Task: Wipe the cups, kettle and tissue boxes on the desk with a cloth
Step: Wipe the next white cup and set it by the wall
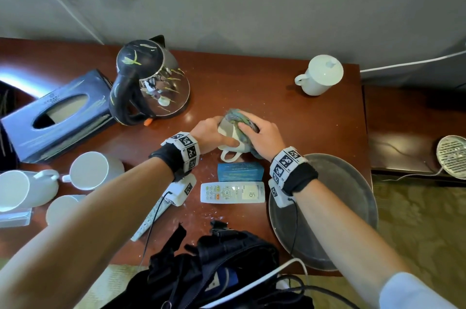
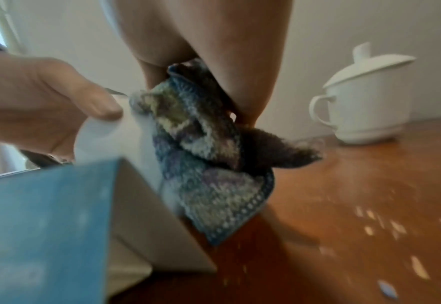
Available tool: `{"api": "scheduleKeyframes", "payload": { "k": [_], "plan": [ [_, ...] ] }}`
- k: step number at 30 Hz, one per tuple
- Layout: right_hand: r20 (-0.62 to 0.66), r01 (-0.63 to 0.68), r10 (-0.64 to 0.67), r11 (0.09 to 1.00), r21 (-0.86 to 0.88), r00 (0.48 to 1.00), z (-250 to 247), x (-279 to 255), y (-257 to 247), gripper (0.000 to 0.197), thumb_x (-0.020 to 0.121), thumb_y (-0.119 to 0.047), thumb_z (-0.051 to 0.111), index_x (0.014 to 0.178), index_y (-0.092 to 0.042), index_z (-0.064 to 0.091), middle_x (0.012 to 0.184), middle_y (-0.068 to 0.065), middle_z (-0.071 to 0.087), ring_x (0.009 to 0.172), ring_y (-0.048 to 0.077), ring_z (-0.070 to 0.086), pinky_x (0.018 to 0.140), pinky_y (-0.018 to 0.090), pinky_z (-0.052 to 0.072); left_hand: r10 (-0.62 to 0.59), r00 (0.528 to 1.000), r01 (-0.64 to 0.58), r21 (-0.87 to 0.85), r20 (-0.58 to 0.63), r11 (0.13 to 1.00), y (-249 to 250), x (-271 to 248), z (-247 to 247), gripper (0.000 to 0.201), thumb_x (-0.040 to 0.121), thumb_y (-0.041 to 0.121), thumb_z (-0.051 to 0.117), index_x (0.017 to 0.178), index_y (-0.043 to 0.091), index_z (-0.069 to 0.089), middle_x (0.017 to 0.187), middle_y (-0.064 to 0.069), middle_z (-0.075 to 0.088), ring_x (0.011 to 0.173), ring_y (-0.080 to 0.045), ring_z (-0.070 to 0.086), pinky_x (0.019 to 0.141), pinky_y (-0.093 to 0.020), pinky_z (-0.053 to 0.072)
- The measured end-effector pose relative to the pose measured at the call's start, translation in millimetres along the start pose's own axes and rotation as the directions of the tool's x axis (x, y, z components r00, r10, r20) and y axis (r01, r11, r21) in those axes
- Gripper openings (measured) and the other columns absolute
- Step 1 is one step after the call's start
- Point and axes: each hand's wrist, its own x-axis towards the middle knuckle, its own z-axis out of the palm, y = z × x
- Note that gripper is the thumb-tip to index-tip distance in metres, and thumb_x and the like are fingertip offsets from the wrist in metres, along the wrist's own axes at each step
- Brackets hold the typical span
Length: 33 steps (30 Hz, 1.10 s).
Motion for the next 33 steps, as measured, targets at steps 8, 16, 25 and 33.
{"api": "scheduleKeyframes", "payload": {
  "k": [8,16,25,33],
  "plan": [
    [0.076,-0.186,0.192,0.979,-0.084,0.978,-15.9,26.7,9.8,0.035,0.099,-0.038,0.054,0.129,-0.024,0.064,0.127,0.0,0.067,0.122,0.023,0.057,0.108,0.038,0.042,0.136,0.99,-0.126,0.187,-0.042,0.974,5.2,-7.0,-3.1,0.093,0.07,0.032,0.087,0.147,0.017,0.039,0.138,-0.005,0.048,0.123,-0.026,0.047,0.104,-0.042,0.042],
    [-0.025,-0.034,0.036,0.996,0.077,0.999,-17.6,16.5,-14.8,0.038,0.096,-0.031,0.061,0.134,-0.027,0.06,0.128,-0.004,0.066,0.116,0.009,0.06,0.104,0.028,0.046,0.127,0.991,-0.126,0.04,-0.046,0.991,16.9,3.5,-10.5,0.101,0.078,0.012,0.08,0.157,0.021,0.019,0.152,-0.009,0.033,0.136,-0.027,0.038,0.108,-0.03,0.032],
    [-0.163,-0.137,0.164,0.976,0.169,0.973,1.1,16.0,-5.3,0.039,0.099,-0.028,0.056,0.137,-0.022,0.057,0.134,-0.005,0.062,0.126,0.013,0.054,0.11,0.028,0.039,0.029,0.998,-0.035,-0.1,-0.064,0.994,13.9,8.7,-9.9,0.088,0.079,0.03,0.08,0.15,0.031,0.029,0.135,-0.008,0.053,0.115,-0.026,0.052,0.087,-0.029,0.046],
    [-0.082,-0.125,0.133,0.988,0.093,0.988,-5.5,22.3,-19.0,0.034,0.097,-0.029,0.058,0.13,-0.032,0.063,0.123,-0.01,0.067,0.115,0.011,0.061,0.102,0.027,0.047,0.044,0.996,-0.041,0.048,-0.077,0.998,17.7,3.7,-10.5,0.08,0.074,0.039,0.082,0.136,0.026,0.034,0.116,-0.009,0.059,0.1,-0.03,0.058,0.088,-0.037,0.049]
  ]
}}
